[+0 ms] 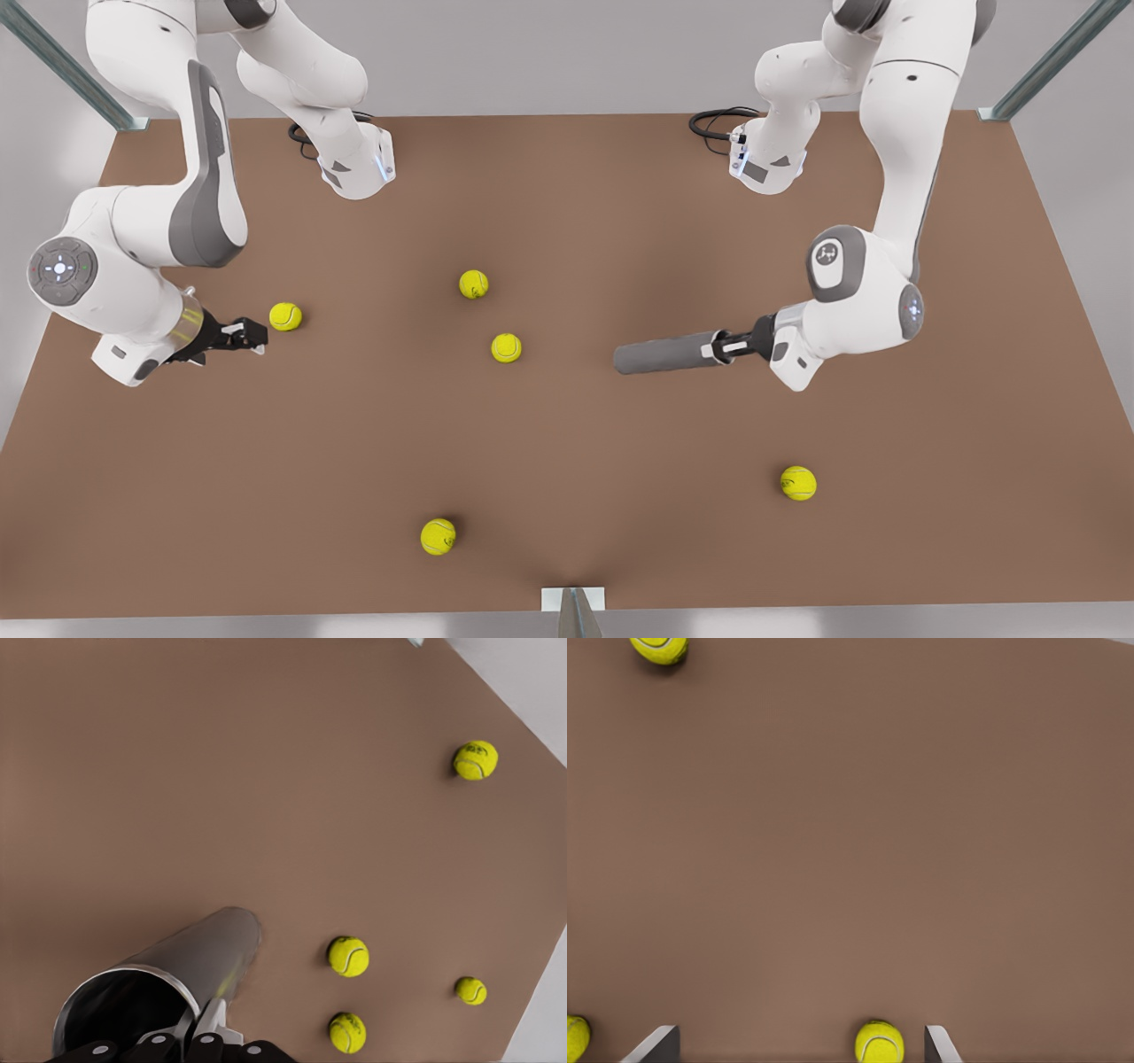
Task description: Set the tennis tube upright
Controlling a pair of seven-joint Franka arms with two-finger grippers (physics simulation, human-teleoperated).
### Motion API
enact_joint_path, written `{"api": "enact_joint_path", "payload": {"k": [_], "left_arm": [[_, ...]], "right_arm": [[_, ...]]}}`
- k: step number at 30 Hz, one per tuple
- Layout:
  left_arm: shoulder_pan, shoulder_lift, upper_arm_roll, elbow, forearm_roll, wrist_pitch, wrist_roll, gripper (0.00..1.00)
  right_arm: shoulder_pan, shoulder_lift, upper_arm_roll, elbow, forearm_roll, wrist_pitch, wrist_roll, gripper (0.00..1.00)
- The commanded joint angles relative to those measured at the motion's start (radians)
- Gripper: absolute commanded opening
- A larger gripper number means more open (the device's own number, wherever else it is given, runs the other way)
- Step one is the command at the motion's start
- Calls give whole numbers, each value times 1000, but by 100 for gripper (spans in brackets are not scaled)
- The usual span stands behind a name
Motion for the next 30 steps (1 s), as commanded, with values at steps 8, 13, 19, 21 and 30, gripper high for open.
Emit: {"api": "enact_joint_path", "payload": {"k": [8,13,19,21,30], "left_arm": [[-11,-14,-8,52,279,-44,-77,21],[-18,-14,-11,103,402,-112,-135,21],[-46,-8,-11,123,568,-150,-169,21],[-44,-6,-11,123,583,-150,-169,21],[-44,9,-8,125,657,-150,-171,21]], "right_arm": [[0,0,0,0,0,0,0,100],[0,-2,0,0,0,0,0,100],[0,0,0,-2,-2,11,0,100],[2,0,0,0,-2,11,0,100],[0,0,0,-2,-9,11,0,100]]}}
